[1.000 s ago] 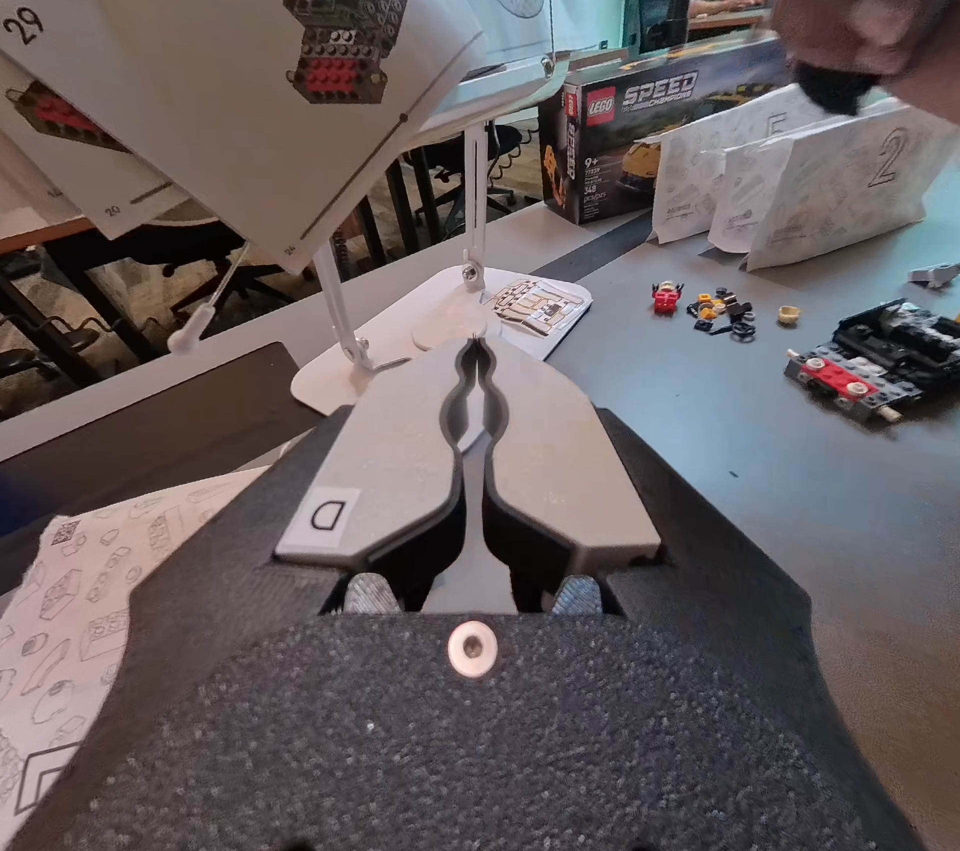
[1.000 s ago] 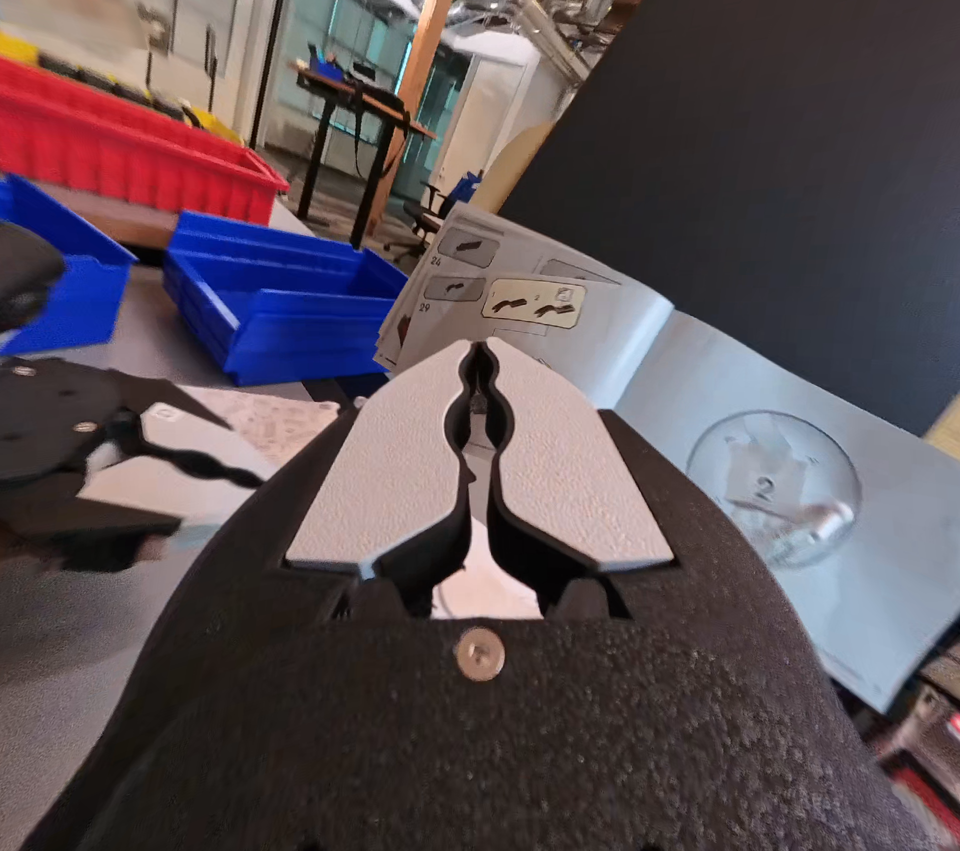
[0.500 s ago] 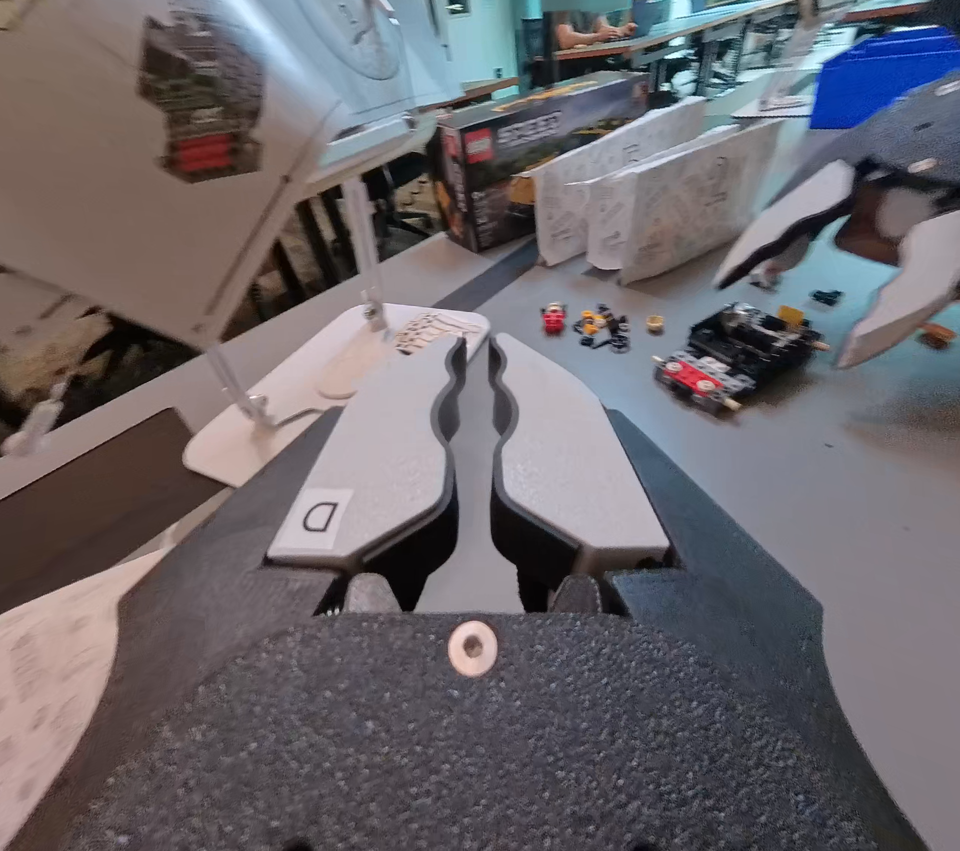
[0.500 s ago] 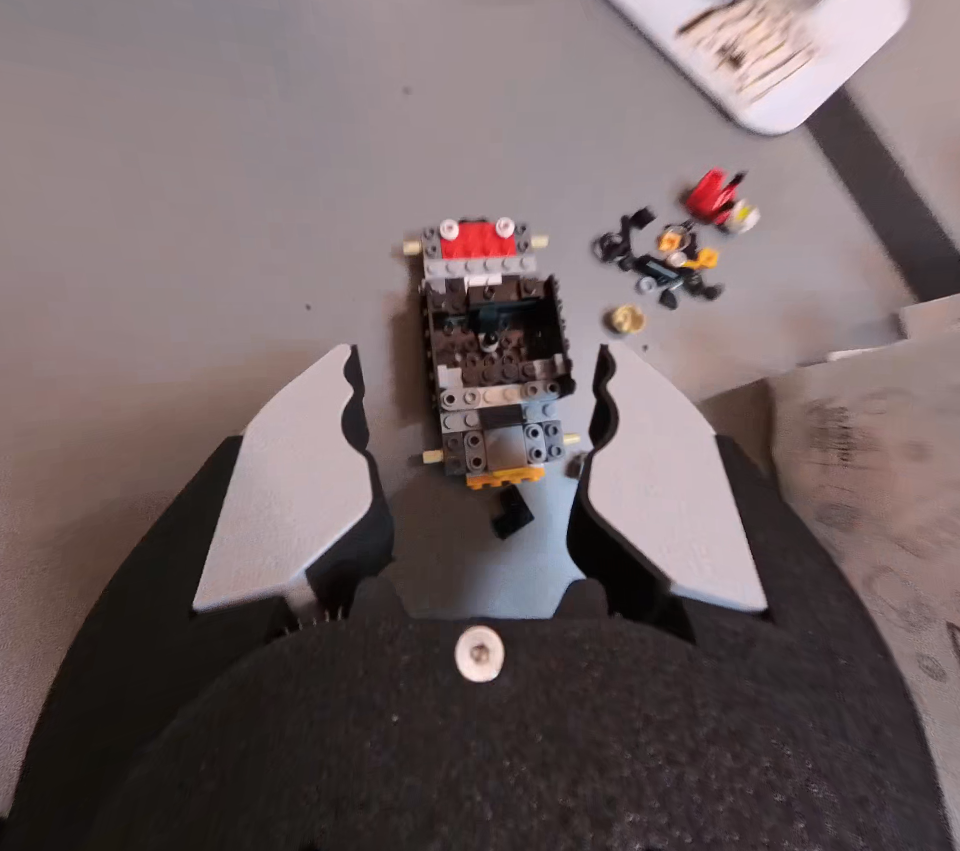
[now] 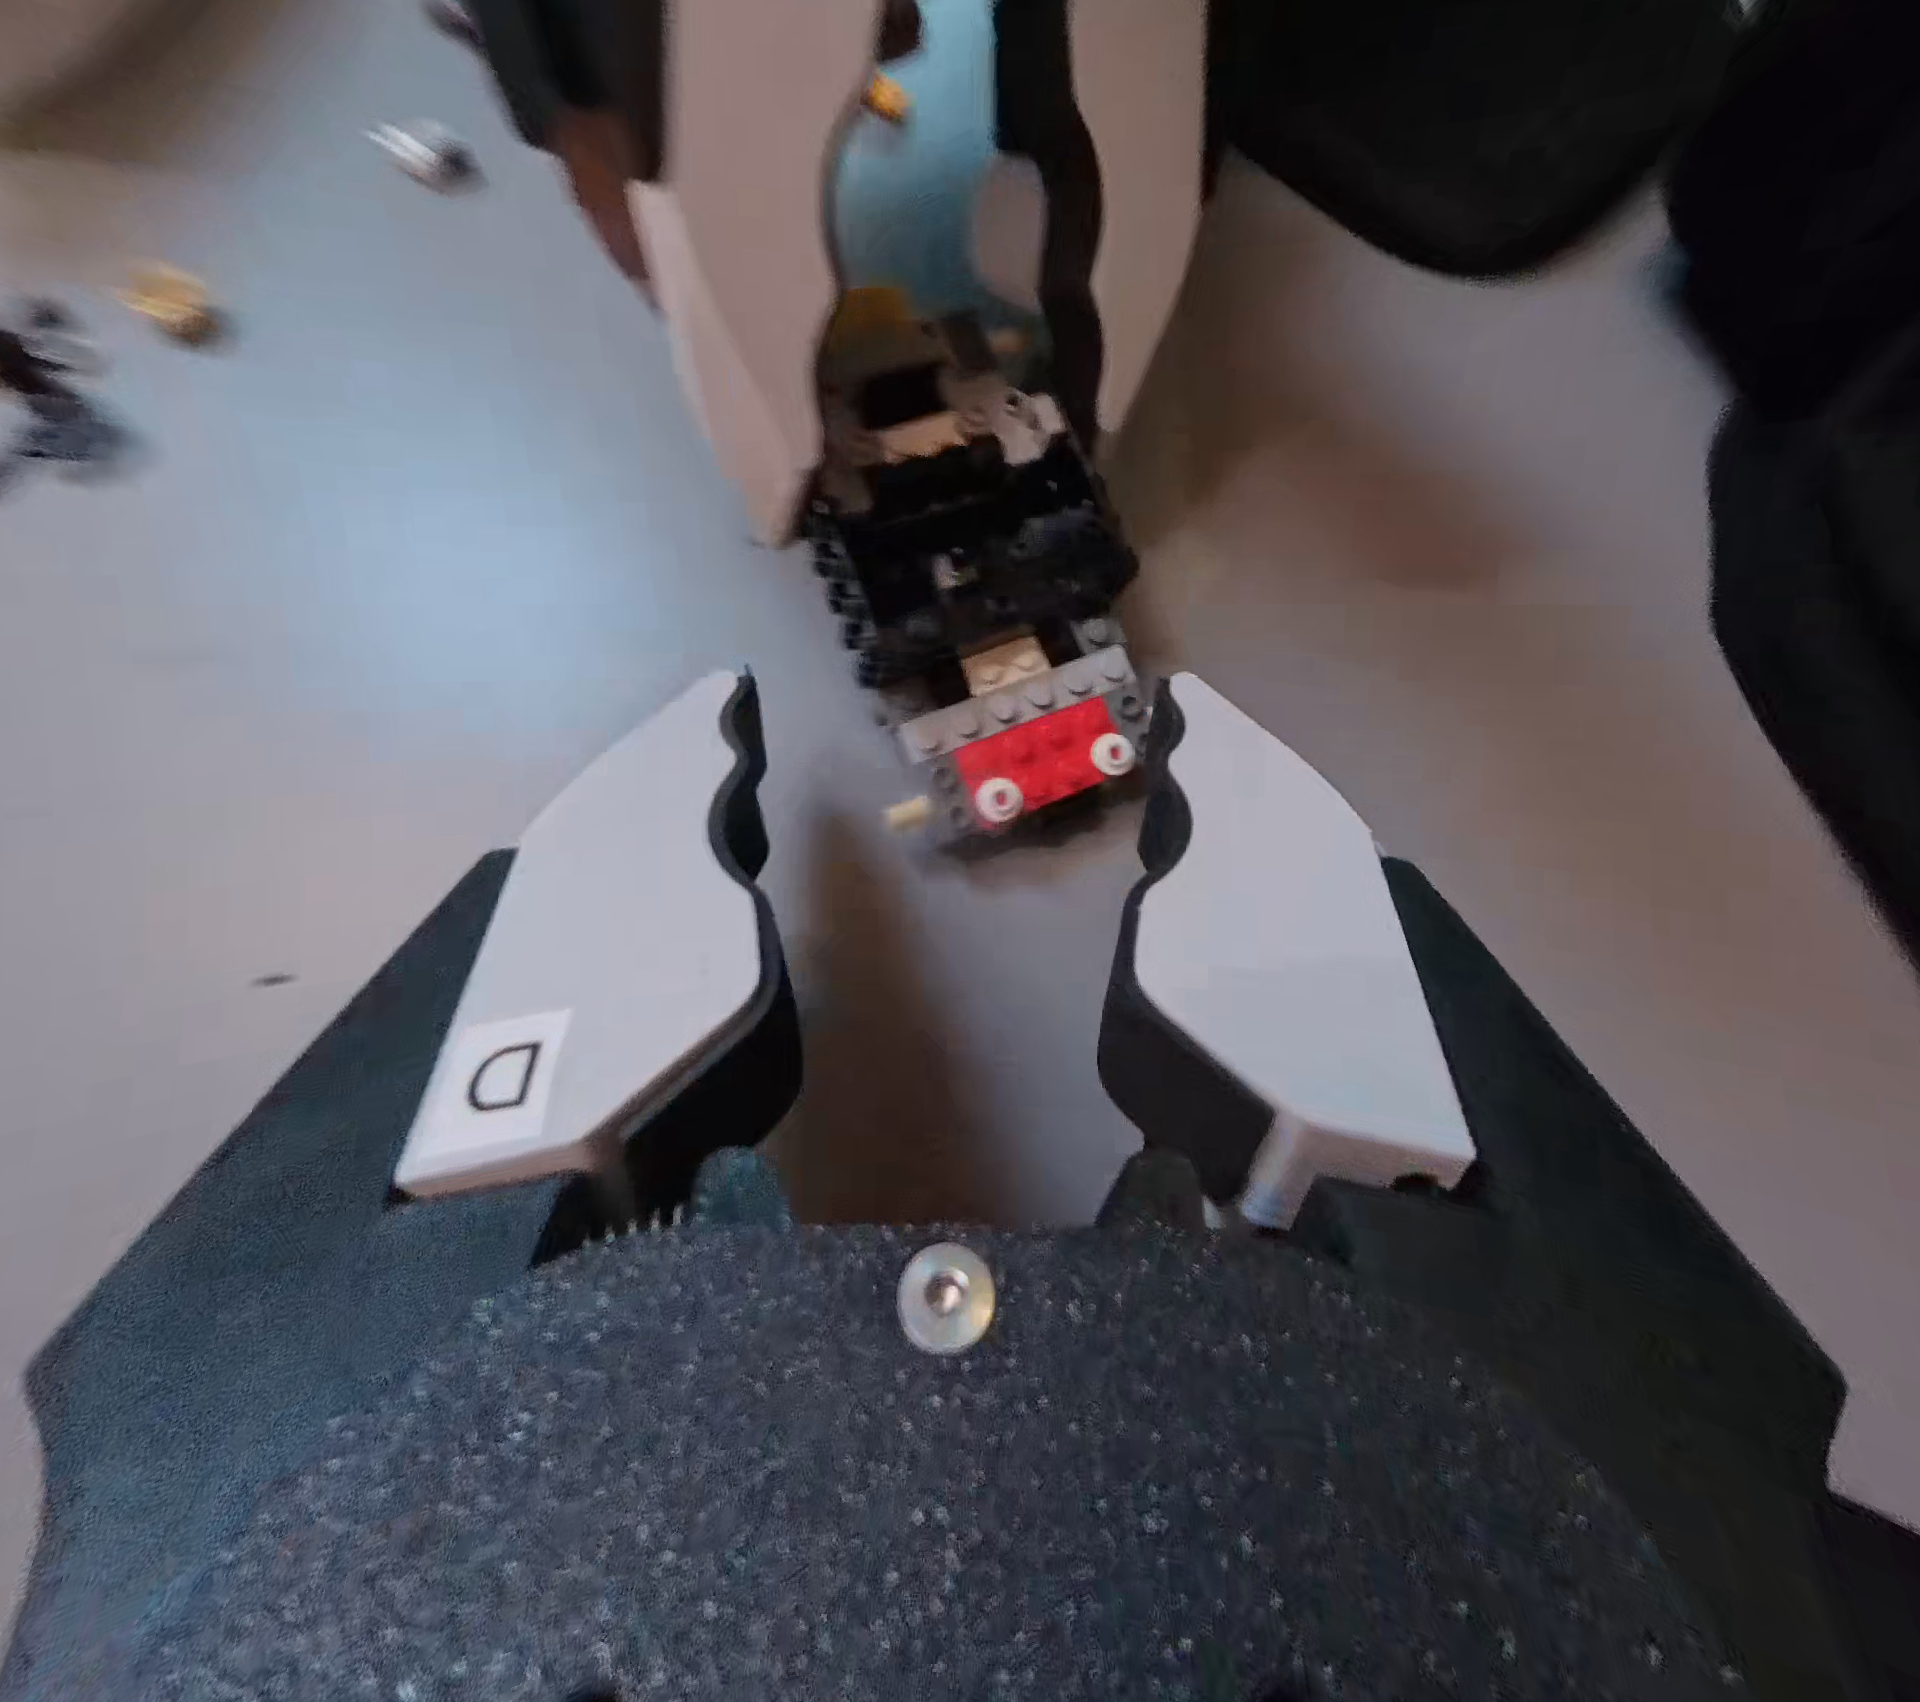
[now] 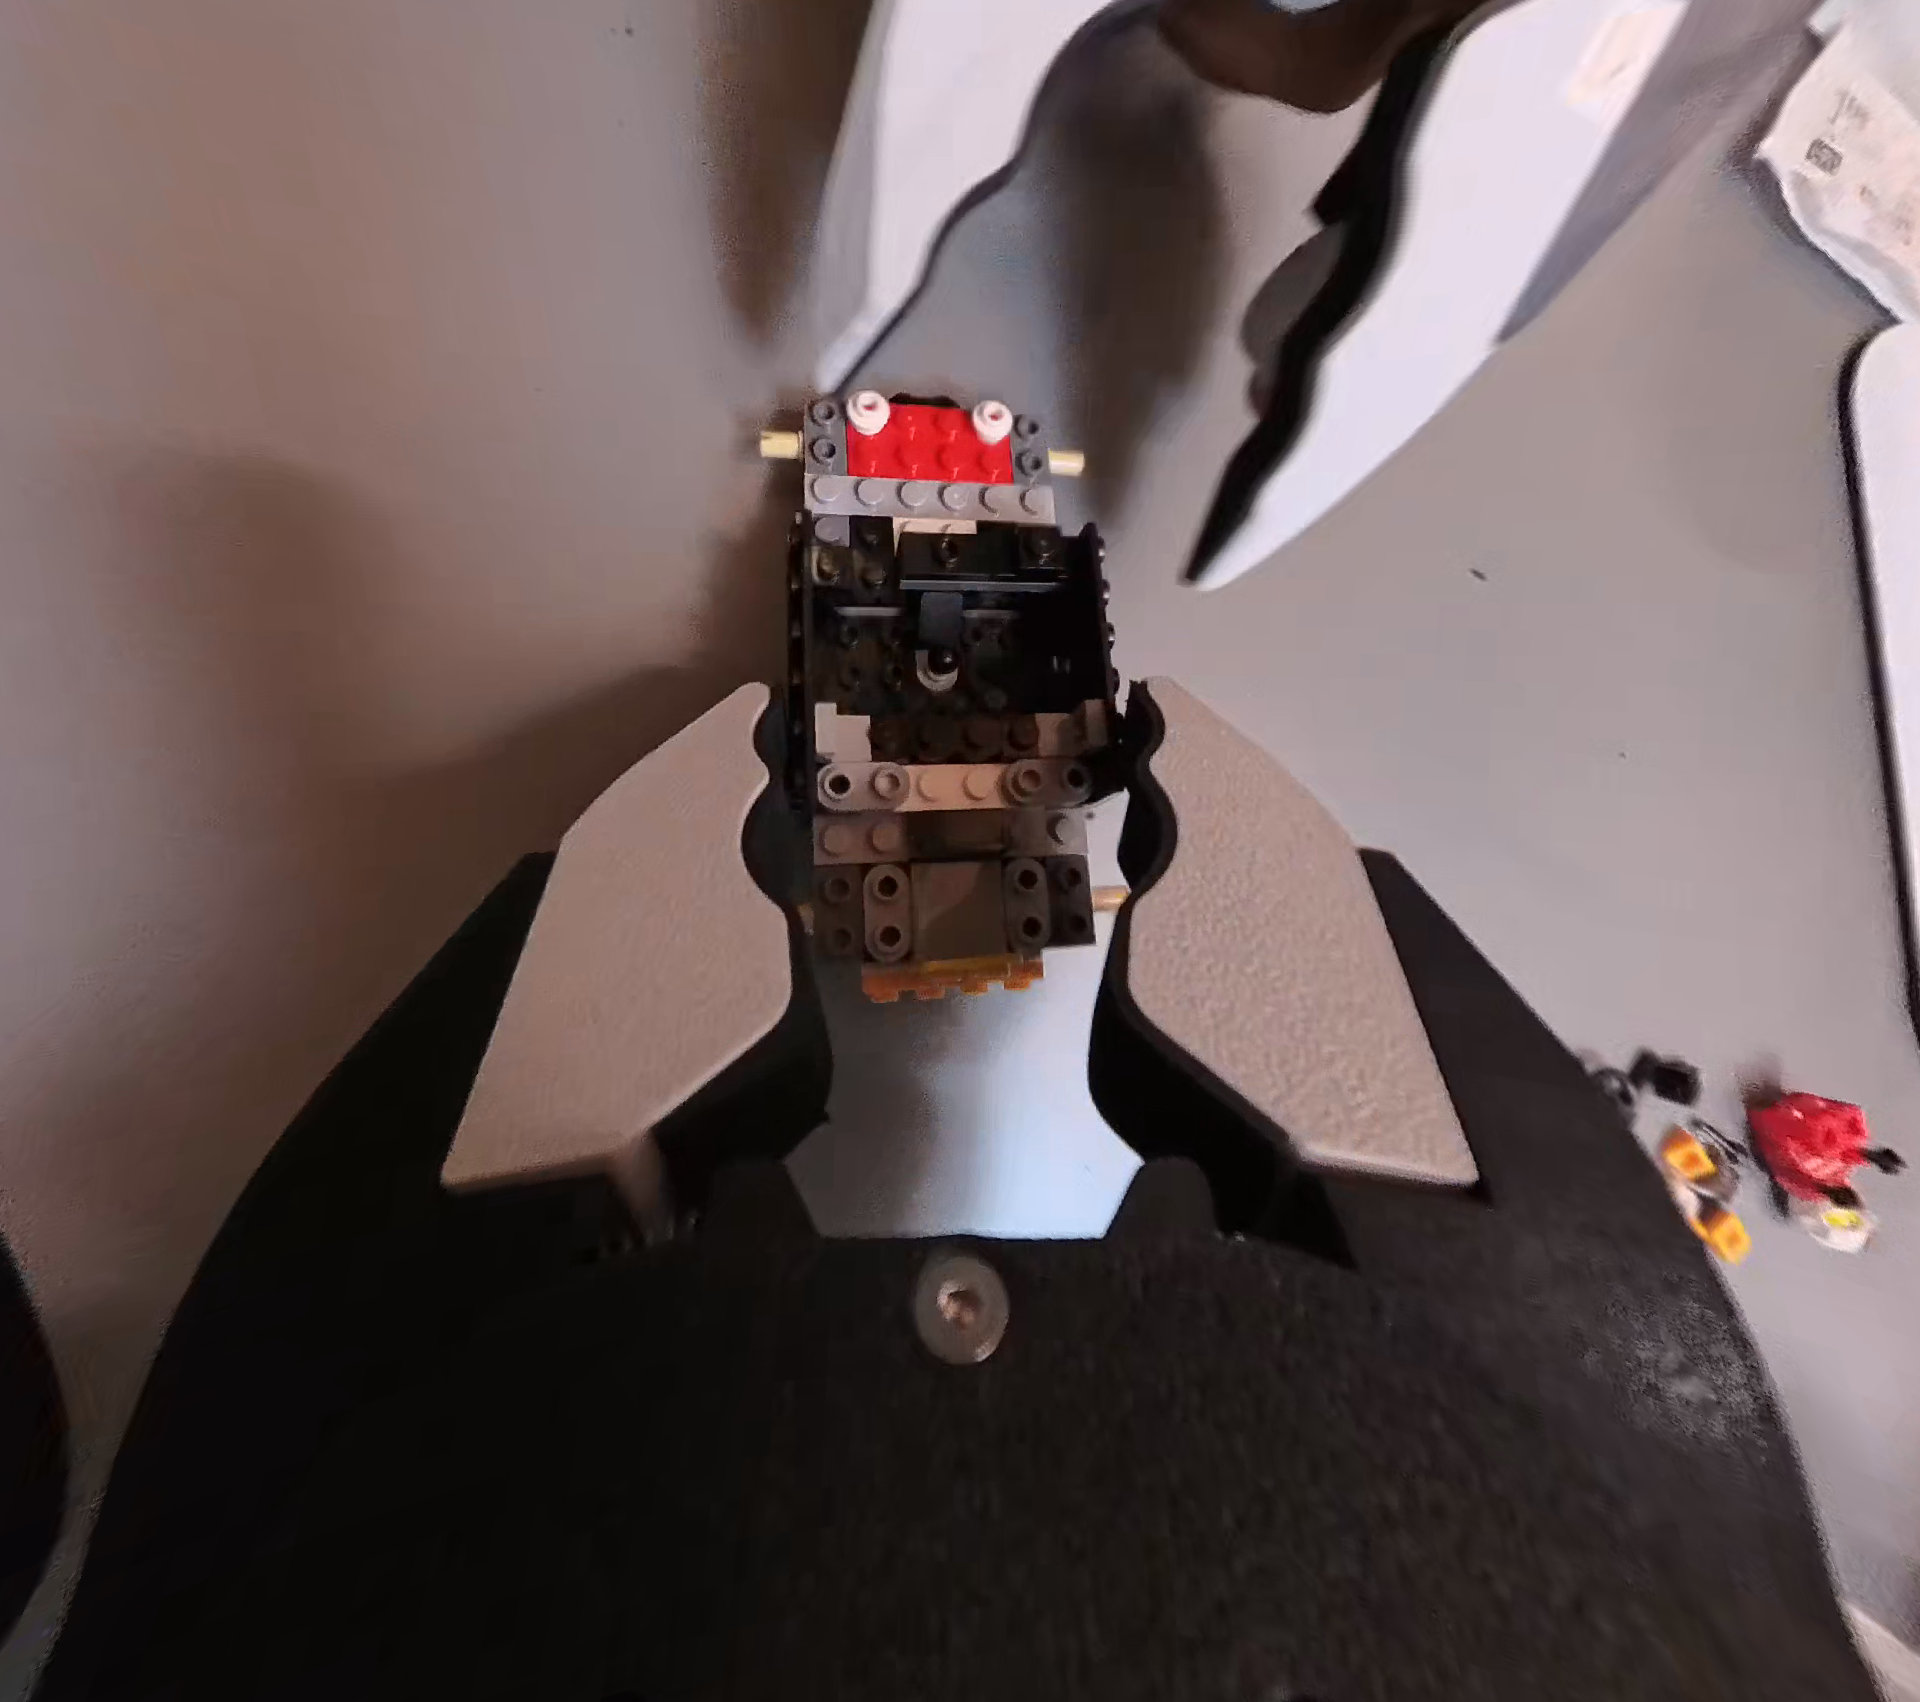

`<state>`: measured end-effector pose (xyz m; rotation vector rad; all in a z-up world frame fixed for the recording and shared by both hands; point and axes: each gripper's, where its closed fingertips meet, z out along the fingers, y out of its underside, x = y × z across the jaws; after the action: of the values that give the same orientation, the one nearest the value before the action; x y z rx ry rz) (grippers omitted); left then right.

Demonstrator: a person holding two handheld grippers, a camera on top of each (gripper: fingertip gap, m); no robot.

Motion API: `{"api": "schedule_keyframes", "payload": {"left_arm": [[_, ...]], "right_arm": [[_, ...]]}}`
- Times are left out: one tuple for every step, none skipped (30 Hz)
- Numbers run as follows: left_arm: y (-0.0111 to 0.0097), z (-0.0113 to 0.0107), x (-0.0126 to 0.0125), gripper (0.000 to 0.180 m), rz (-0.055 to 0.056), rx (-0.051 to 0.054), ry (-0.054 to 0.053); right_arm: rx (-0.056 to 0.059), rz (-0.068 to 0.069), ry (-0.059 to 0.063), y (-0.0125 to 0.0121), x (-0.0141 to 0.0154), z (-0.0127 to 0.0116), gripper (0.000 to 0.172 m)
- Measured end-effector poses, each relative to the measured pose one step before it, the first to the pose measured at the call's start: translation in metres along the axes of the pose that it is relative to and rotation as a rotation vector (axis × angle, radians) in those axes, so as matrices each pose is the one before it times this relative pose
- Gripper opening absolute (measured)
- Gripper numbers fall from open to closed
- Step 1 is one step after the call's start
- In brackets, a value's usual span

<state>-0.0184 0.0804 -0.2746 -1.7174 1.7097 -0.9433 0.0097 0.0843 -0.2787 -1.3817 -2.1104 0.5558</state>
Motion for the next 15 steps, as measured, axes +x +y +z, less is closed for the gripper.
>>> {"api": "schedule_keyframes", "payload": {"left_arm": [[0.00658,0.00654,0.00861,0.070,-0.0044,-0.0432,0.0385],[0.00532,0.00610,0.00456,0.069,-0.0015,-0.0362,0.0149],[0.00363,0.00470,-0.00020,0.069,0.0038,-0.0269,-0.0137],[-0.00004,0.00090,-0.00145,0.067,0.0103,-0.0061,-0.0205],[0.00064,-0.00062,-0.00014,0.067,-0.0128,-0.0144,-0.0027],[0.00047,-0.00078,-0.00038,0.067,-0.0145,-0.0078,-0.0020],[0.00034,-0.00049,-0.00072,0.067,-0.0085,-0.0011,-0.0067],[0.00040,-0.00045,-0.00086,0.066,-0.0088,0.0001,-0.0094],[0.00050,-0.00055,-0.00002,0.067,-0.0062,-0.0016,-0.0030],[0.00048,-0.00022,0.00028,0.067,-0.0017,-0.0028,-0.0026],[0.00025,-0.00020,-0.00006,0.066,-0.0018,-0.0051,-0.0039],[0.00017,-0.00013,-0.00023,0.066,-0.0031,-0.0063,-0.0029],[0.00011,-0.00007,-0.00013,0.066,-0.0004,-0.0058,-0.0021],[0.00034,-0.00025,-0.00025,0.067,0.0011,-0.0036,-0.0029],[0.00035,-0.00045,-0.00032,0.066,-0.0015,-0.0011,-0.0011]], "right_arm": [[0.0081,0.0032,0.0053,0.00014,-0.00167,0.00307,0.061],[0.0035,0.0106,0.0109,0.00166,0.00011,0.00273,0.061],[-0.0012,0.0186,0.0075,0.00252,0.00029,0.00241,0.061],[0.0065,0.0326,0.0074,0.00073,0.00094,0.00087,0.062],[0.0049,0.0311,0.0132,0.00046,0.00206,-0.00096,0.064],[0.0221,0.0252,0.0188,-0.00184,0.00273,-0.00384,0.066],[0.0394,0.0325,0.0170,-0.00395,0.00364,-0.00689,0.066],[0.0375,0.0455,0.0199,-0.00362,0.00587,-0.00880,0.068],[0.0257,0.0499,0.0446,-0.00137,0.01140,-0.00955,0.062],[0.0191,0.0444,0.0567,0.00008,0.01561,-0.00925,0.058],[0.0084,0.0473,0.0663,0.00169,0.01931,-0.00776,0.054],[-0.0164,0.0575,0.0774,0.00518,0.02339,-0.00483,0.050],[-0.0334,0.0553,0.0658,0.00693,0.02276,-0.00124,0.047],[-0.0331,0.0428,0.0600,0.00624,0.02118,0.00184,0.043],[-0.0241,0.0212,0.0490,0.00423,0.01772,0.00406,0.038]]}}
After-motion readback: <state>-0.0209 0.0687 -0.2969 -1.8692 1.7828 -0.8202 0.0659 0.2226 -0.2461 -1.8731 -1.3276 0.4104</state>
